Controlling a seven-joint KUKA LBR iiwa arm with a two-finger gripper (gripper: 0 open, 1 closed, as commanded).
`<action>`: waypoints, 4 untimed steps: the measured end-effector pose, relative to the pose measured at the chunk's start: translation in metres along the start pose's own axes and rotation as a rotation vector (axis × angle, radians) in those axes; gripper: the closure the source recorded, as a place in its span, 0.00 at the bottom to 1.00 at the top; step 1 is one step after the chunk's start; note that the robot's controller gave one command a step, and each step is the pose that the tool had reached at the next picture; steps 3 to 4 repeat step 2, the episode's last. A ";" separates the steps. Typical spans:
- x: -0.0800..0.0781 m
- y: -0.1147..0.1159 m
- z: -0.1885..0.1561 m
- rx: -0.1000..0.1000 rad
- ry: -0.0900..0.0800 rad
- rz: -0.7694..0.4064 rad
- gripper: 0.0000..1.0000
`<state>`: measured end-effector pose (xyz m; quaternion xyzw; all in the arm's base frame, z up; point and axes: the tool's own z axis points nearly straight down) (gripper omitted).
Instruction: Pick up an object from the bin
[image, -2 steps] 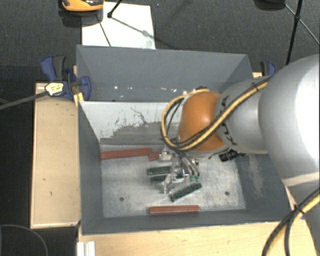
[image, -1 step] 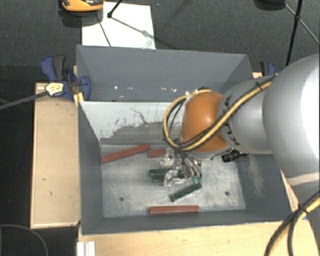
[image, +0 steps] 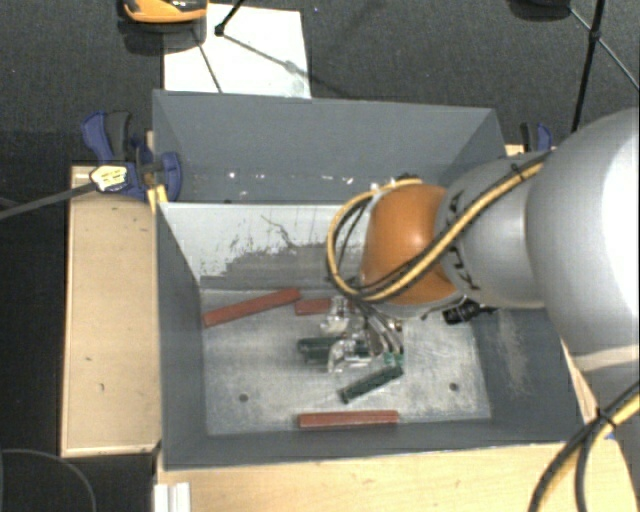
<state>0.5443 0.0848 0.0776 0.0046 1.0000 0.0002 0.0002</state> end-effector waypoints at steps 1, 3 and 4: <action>0.001 0.000 -0.004 0.001 0.004 -0.001 1.00; 0.003 0.000 -0.026 0.001 0.010 -0.001 1.00; 0.003 0.000 -0.026 0.001 0.010 -0.001 1.00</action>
Offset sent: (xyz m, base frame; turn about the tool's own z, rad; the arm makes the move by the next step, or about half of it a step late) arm 0.0002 -0.0001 0.0739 0.0000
